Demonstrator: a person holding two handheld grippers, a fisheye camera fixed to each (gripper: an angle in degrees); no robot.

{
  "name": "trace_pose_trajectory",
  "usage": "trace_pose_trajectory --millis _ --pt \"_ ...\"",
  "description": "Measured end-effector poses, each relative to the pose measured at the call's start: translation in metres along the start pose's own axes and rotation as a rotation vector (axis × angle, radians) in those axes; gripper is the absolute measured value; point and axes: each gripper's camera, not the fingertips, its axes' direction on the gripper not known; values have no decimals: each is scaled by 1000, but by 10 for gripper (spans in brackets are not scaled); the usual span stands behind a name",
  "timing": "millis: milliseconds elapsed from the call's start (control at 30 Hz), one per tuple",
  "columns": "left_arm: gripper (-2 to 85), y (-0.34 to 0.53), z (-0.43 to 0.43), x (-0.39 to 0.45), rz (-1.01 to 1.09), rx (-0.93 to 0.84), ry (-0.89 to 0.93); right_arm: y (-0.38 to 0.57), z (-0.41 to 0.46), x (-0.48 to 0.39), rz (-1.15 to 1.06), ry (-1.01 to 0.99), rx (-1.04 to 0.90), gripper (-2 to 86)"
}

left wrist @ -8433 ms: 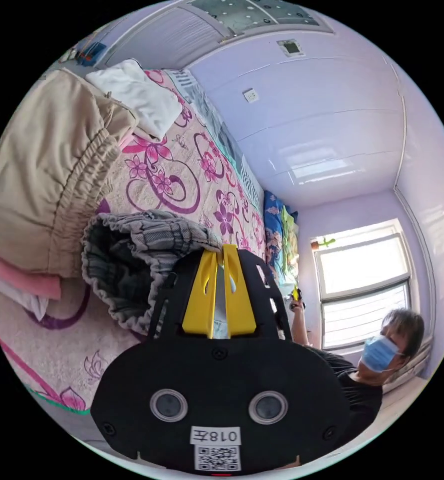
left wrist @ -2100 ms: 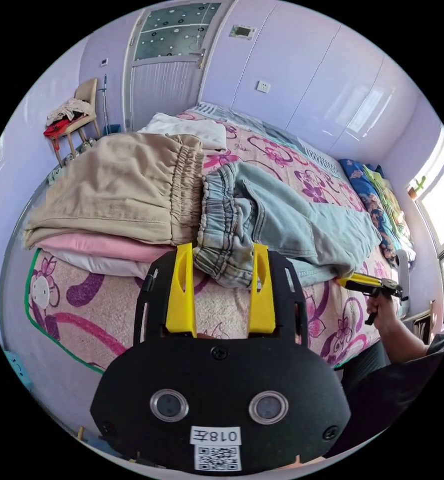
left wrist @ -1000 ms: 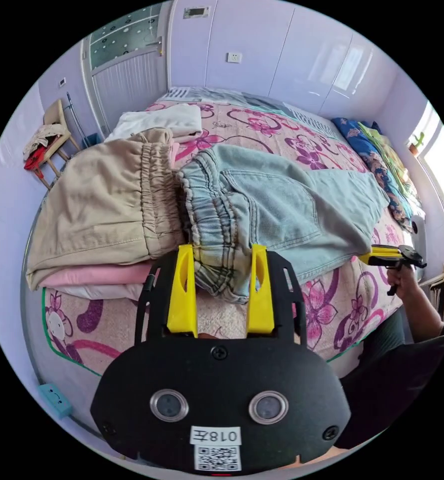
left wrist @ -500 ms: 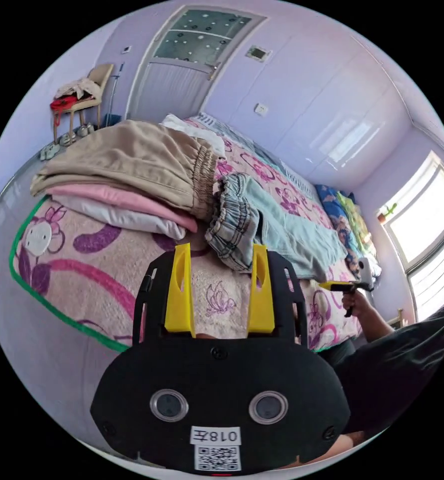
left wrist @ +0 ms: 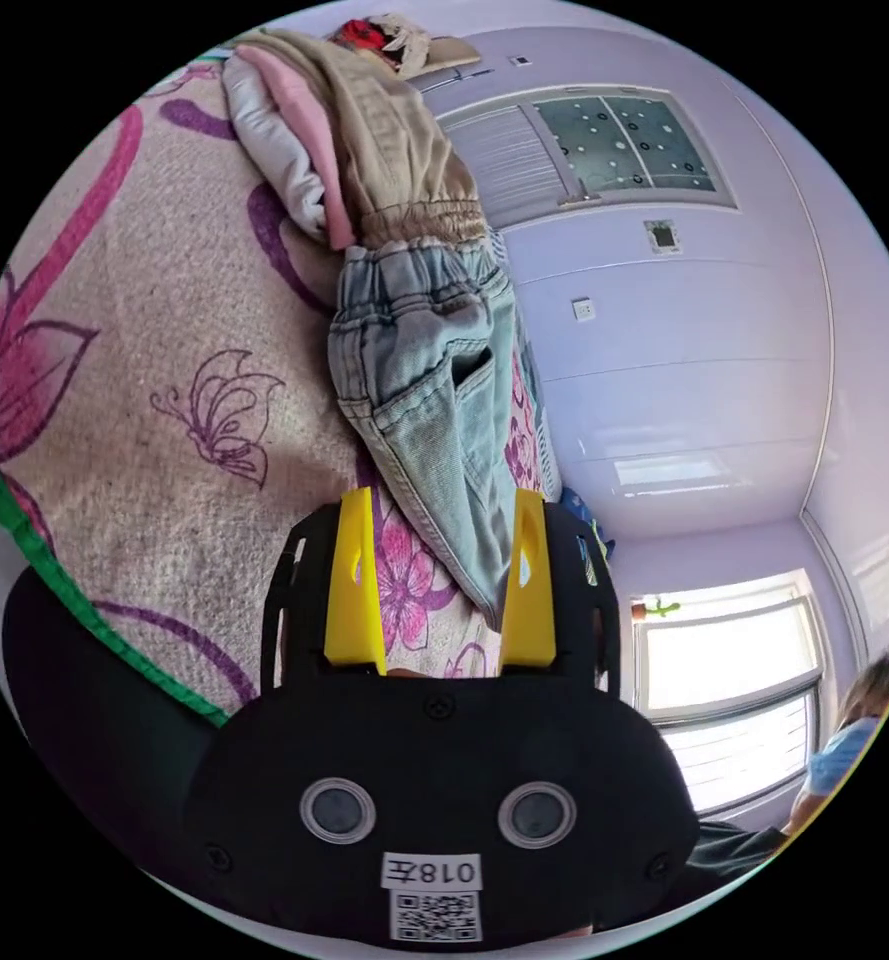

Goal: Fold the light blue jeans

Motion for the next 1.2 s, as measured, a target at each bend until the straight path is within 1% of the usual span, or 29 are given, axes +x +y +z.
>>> trace_pose_trajectory --millis 67,133,200,300,333,400,467,533,600,667,767,867,933,967,1033,1100,1200 --pt "186 -6 3 -11 -59 21 20 8 -17 7 14 8 39 24" --pt "185 -12 6 -16 -71 26 28 17 -35 18 36 11 78 21" --pt "185 -19 11 -15 -59 40 81 22 -46 26 49 11 93 20" --pt "182 -34 23 -8 -27 38 75 28 -61 35 63 17 112 18" --pt "176 -41 30 -3 -11 21 28 29 -66 38 68 23 119 17" --pt "153 -46 39 -3 -20 15 -33 31 -76 42 74 30 135 17" --pt "62 -47 40 -6 -33 30 -107 33 -84 46 83 37 149 17" --pt "24 -42 35 -4 -4 71 -83 36 -96 53 99 46 168 18" --pt "7 -38 29 4 33 88 -79 39 -107 59 115 59 187 20" --pt "-2 -34 17 12 53 102 -12 41 -121 66 135 78 216 25" --pt "-6 -31 5 17 58 93 26 42 -151 88 189 115 293 45" --pt "-7 -32 -2 16 33 78 57 28 -185 130 261 109 352 83" --pt "-7 -32 -5 20 32 70 57 6 -213 176 330 61 388 98" --pt "-7 -32 -8 24 37 66 56 1 -221 188 348 48 413 99" --pt "-7 -33 -12 29 40 61 62 -15 -253 239 439 -7 535 107" --pt "-7 -33 -16 30 41 53 62 -28 -271 274 488 -44 594 112" --pt "-7 -34 -17 31 42 31 54 -48 -287 323 563 -40 612 115"
